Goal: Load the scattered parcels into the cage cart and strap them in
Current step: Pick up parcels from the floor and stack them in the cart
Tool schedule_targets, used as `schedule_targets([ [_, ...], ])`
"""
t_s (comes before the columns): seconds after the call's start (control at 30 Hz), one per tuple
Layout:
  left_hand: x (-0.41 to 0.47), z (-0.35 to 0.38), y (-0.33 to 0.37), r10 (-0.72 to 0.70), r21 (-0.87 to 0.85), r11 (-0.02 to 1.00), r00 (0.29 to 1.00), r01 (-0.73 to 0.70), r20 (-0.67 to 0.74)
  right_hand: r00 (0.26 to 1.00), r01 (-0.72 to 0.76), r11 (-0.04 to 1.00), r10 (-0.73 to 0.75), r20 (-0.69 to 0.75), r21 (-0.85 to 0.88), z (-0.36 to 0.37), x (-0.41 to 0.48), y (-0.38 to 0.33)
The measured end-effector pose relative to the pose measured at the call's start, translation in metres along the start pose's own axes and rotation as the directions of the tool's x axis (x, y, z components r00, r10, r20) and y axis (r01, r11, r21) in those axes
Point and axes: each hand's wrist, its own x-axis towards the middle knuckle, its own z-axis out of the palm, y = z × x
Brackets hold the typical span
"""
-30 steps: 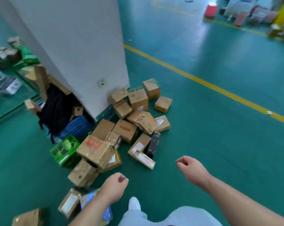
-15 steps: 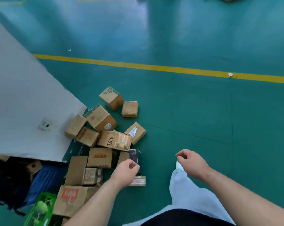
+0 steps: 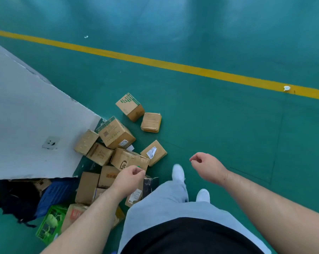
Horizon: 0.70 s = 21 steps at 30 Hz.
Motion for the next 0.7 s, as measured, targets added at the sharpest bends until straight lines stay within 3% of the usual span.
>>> schedule_targets([
  [0.33, 0.119, -0.08, 0.074, 0.02, 0.009, 1.0, 0.999, -0.02, 0.039, 0.997, -0.059, 0.996, 0.057, -0.044, -0.063, -0.071, 0.097, -0.069],
  [0.5, 0.16, -0.12, 0.123, 0.047, -0.033, 0.998, 0.998, -0.046, 0.03, 0.995, -0.067, 0.998, 0.067, -0.076, 0.01, -0.107, 0.139, -0.107],
  [0.7, 0.21, -0.135, 0.161, -0.053, -0.051, 0.997, 0.998, 0.056, 0.043, 0.998, -0.068, 0.997, 0.068, 0.0, 0.03, -0.146, 0.211, -0.129],
])
